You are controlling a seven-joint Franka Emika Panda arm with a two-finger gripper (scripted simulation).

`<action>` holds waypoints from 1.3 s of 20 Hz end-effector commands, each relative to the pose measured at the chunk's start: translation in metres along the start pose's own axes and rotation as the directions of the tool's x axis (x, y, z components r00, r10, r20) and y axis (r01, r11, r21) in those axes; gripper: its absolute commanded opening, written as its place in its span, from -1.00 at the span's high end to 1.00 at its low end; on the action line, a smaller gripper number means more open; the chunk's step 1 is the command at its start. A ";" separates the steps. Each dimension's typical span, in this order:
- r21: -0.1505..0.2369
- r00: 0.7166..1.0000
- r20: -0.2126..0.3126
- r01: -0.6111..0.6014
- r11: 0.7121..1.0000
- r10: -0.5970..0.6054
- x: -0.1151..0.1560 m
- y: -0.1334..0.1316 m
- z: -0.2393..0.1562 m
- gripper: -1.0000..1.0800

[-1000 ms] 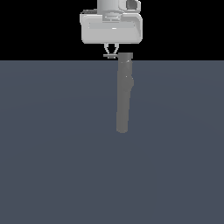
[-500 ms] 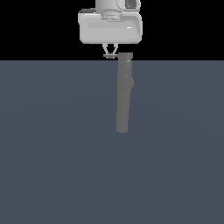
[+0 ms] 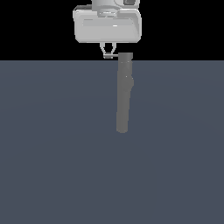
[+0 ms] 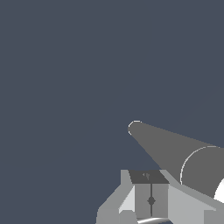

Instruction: Turn on the faucet by rotating a designated handle.

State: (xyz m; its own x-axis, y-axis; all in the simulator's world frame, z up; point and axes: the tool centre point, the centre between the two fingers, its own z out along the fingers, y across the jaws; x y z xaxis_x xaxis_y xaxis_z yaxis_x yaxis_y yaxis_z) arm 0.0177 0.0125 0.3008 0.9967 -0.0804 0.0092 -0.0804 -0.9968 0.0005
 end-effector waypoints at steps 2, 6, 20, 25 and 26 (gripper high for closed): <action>0.000 1.000 0.001 0.000 1.000 0.000 -0.003 0.001 0.000 1.00; 0.000 1.000 0.003 0.001 1.000 -0.001 -0.016 0.006 0.000 1.00; 0.000 1.000 -0.002 0.005 1.000 -0.005 -0.044 0.022 0.001 1.00; 0.001 1.000 0.004 0.004 1.000 -0.004 -0.056 0.046 0.000 1.00; 0.001 1.000 0.005 0.004 1.000 -0.004 -0.058 0.051 0.000 1.00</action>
State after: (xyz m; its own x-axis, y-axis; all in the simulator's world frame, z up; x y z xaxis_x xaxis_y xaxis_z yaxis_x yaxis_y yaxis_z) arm -0.0333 -0.0139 0.2998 0.9985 -0.0522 0.0161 -0.0522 -0.9986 -0.0012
